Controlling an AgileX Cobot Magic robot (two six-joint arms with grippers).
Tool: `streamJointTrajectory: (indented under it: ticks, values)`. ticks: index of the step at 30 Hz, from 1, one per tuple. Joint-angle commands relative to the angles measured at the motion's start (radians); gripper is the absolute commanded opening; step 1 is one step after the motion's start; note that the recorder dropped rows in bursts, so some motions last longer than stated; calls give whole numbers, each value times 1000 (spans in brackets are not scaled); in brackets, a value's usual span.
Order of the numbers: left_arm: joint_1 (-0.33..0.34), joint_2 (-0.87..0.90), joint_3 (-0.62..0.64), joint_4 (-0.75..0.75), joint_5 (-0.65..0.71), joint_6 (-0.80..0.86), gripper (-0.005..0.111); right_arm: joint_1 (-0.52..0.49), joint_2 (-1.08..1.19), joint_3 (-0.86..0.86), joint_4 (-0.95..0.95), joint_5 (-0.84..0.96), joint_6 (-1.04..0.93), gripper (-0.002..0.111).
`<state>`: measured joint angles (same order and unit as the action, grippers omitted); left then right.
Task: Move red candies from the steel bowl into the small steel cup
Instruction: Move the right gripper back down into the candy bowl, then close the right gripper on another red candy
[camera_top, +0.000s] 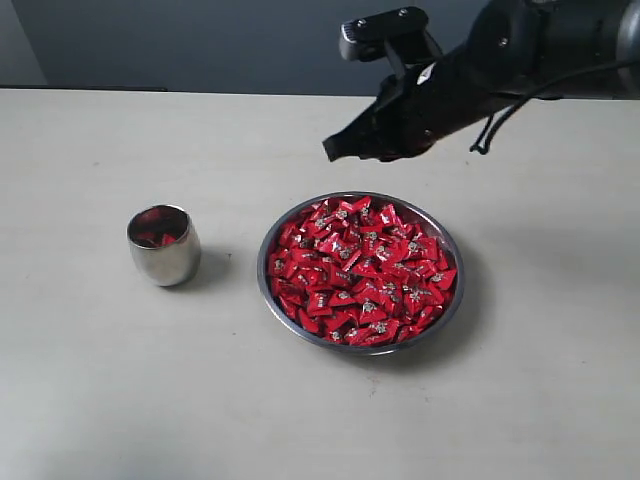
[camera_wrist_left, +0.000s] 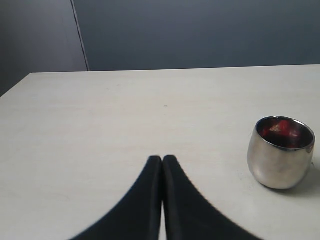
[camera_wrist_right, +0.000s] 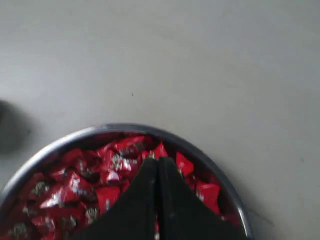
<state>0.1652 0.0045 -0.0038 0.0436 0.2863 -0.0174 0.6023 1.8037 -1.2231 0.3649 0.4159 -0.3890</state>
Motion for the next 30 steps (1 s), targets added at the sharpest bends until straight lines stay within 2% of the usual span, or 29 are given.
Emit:
streamJointTrajectory:
  ticks: [1, 6, 12, 30]
  values:
    - [1, -4, 4, 1, -2, -3, 0, -15, -38, 33, -46, 159, -36, -1]
    - [1, -4, 4, 1, -2, -3, 0, -13, -24, 33, -32, 397, -92, -1]
    - [1, -4, 4, 1, -2, -3, 0, -13, 19, 33, -22, 490, -109, -1]
    - [1, -4, 4, 1, -2, -3, 0, 69, 99, 33, -54, 507, -109, -1]
